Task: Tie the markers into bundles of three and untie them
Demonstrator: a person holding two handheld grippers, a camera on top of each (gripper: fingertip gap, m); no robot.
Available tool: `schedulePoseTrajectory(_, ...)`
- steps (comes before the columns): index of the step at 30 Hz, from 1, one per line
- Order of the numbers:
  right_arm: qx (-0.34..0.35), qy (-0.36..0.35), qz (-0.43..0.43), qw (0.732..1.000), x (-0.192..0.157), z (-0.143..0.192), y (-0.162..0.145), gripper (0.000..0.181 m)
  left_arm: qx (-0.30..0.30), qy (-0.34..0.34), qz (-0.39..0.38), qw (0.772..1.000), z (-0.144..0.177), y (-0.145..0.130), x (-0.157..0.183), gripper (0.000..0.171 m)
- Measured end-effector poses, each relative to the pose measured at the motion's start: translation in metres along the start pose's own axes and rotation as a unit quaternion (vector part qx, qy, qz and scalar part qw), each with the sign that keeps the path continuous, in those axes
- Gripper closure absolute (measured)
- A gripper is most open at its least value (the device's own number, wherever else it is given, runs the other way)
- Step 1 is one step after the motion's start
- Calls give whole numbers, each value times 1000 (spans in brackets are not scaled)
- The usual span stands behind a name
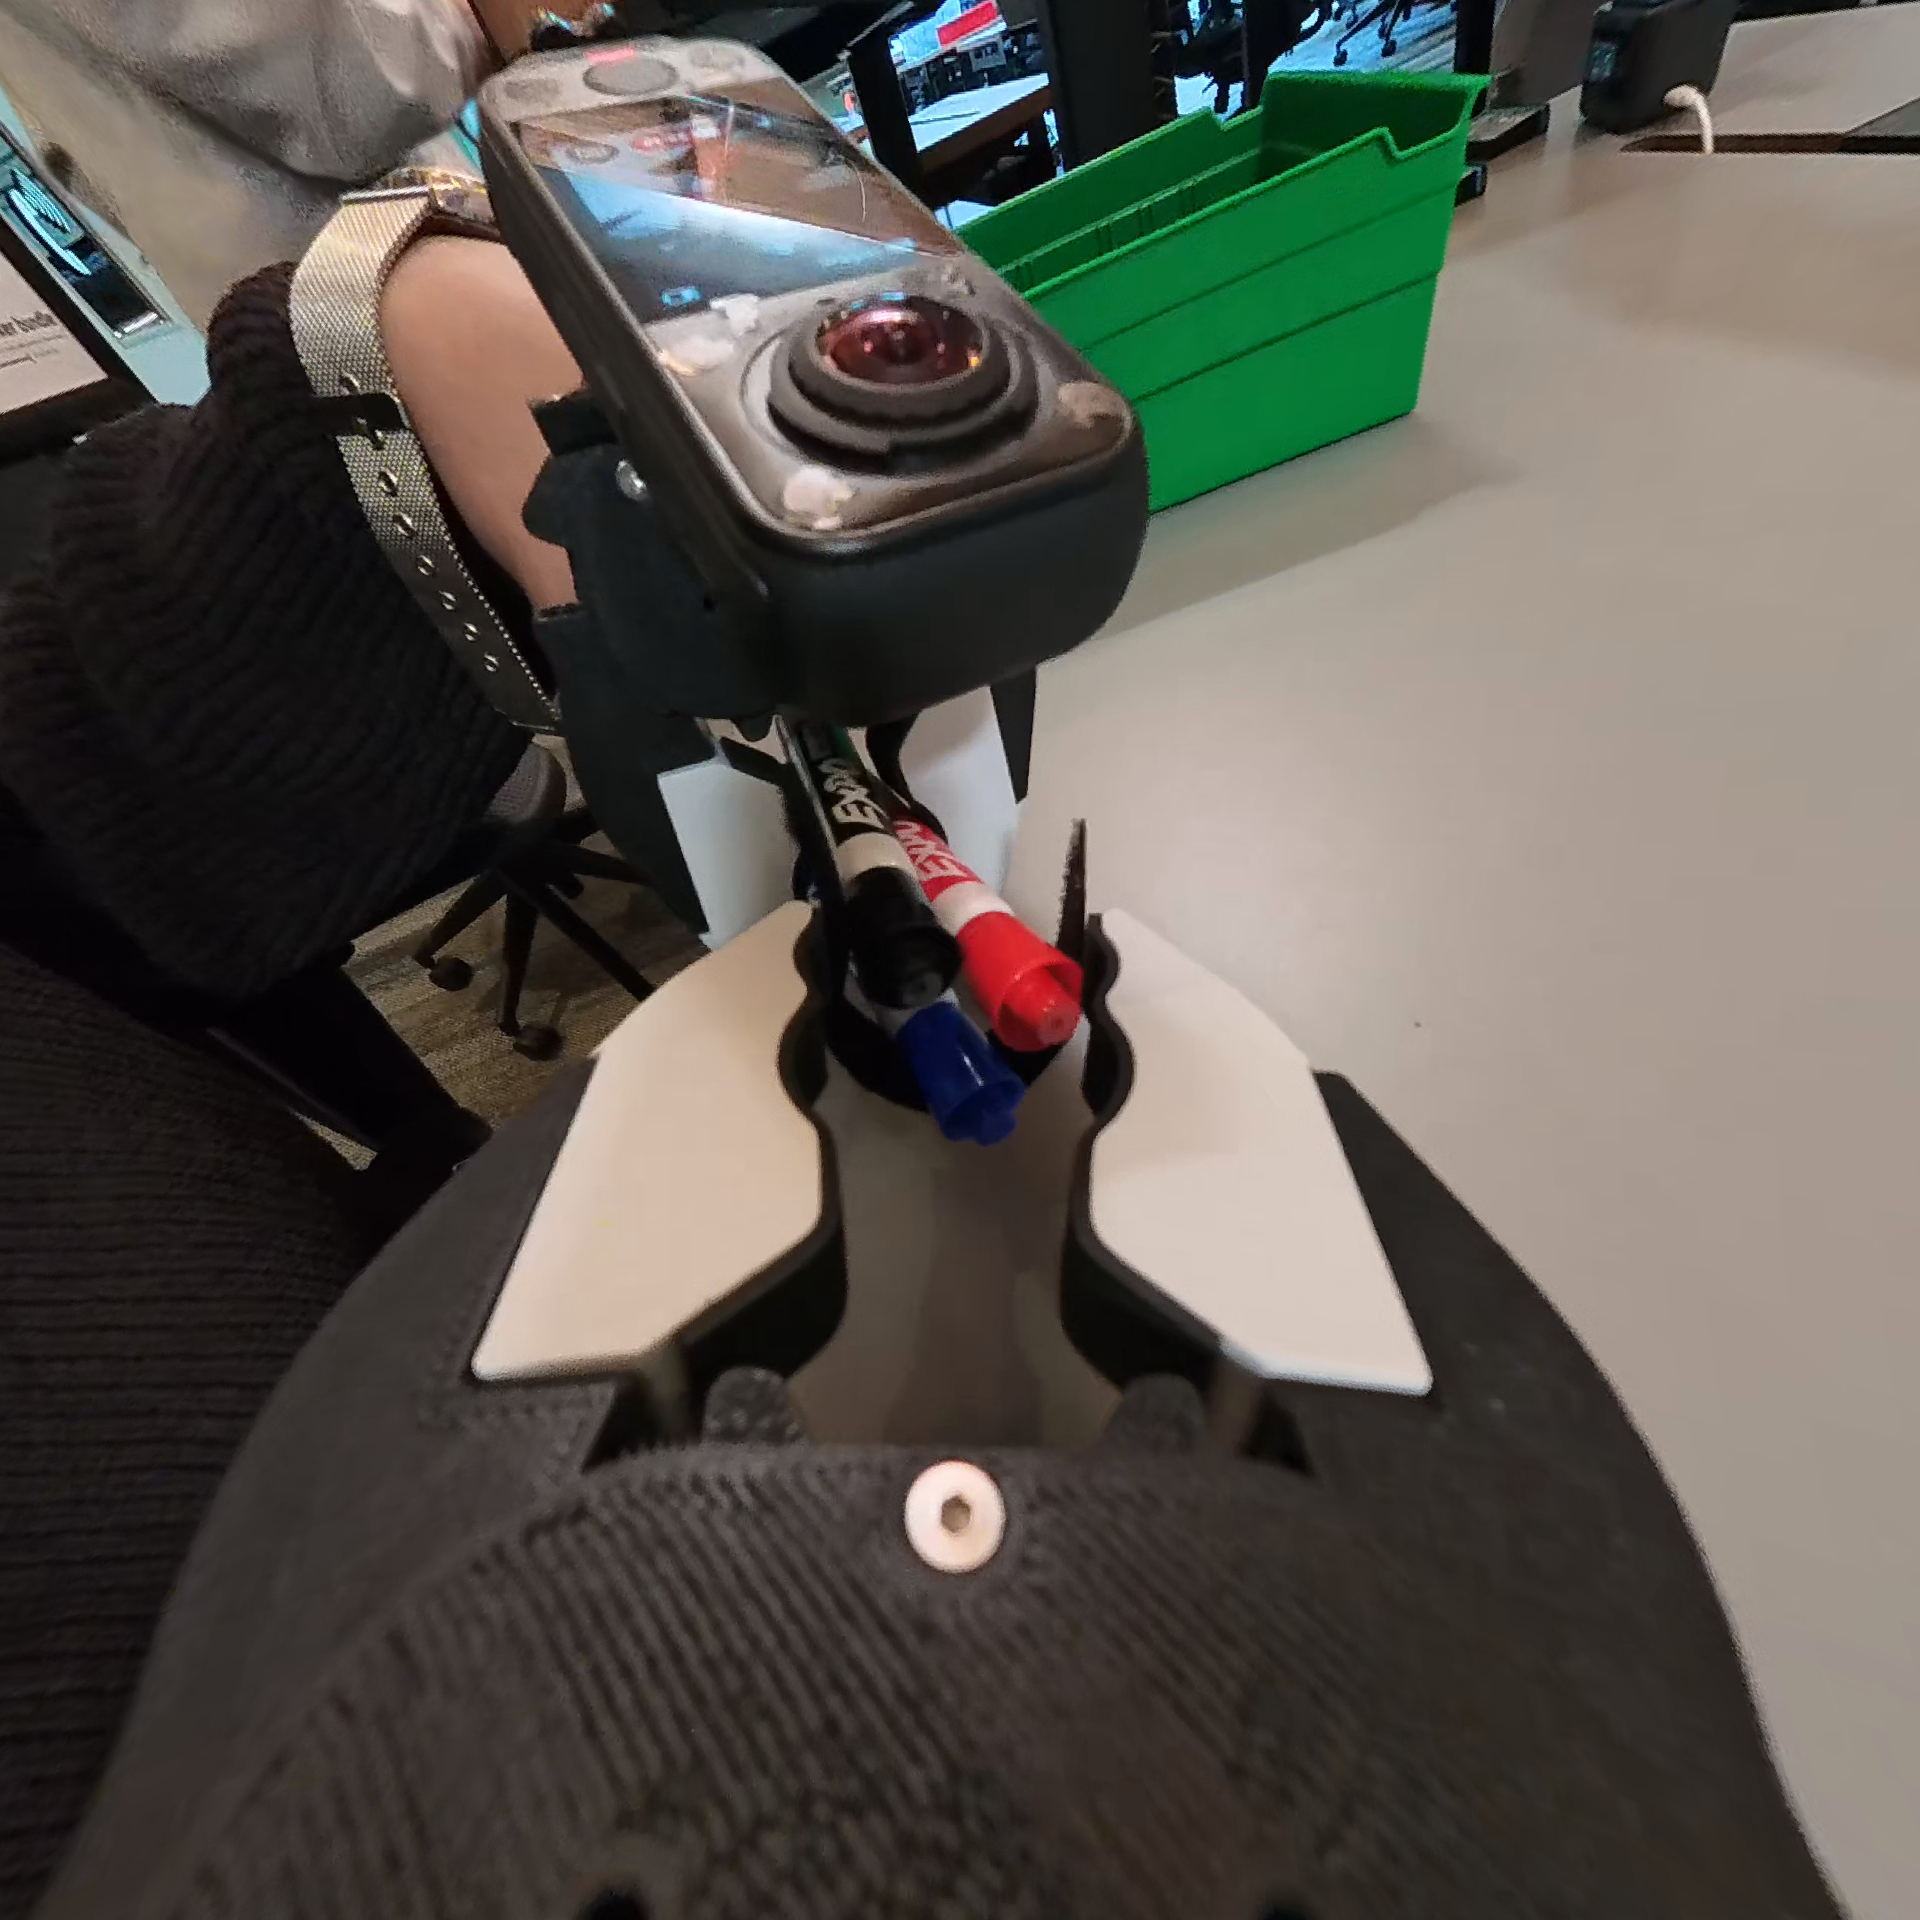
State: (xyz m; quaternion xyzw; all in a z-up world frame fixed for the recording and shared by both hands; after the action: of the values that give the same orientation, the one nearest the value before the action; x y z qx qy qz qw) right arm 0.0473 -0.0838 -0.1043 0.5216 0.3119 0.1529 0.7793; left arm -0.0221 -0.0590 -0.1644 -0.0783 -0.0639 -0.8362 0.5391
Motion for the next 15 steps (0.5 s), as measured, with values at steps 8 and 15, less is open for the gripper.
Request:
schedulePoseTrajectory(8, 6, 4, -26, 1000, 2, 0, 2, 141, -2, 4, -1, 1000, 1, 1, 0, 126)
schedulePoseTrajectory(15, 6, 14, -41, 999, 1, 0, 2, 142, -5, 7, -3, 1000, 1, 1, 0, 127)
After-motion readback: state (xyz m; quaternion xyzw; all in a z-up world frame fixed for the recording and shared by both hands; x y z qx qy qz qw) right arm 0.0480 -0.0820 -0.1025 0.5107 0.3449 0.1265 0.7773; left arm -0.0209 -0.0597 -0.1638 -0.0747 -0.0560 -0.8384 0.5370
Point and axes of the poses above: each gripper's, where its closed fingertips meet, z back along the fingers, y out of its top, x = y × z across the jaws, the point moved 2 cm from there along z, back along the fingers
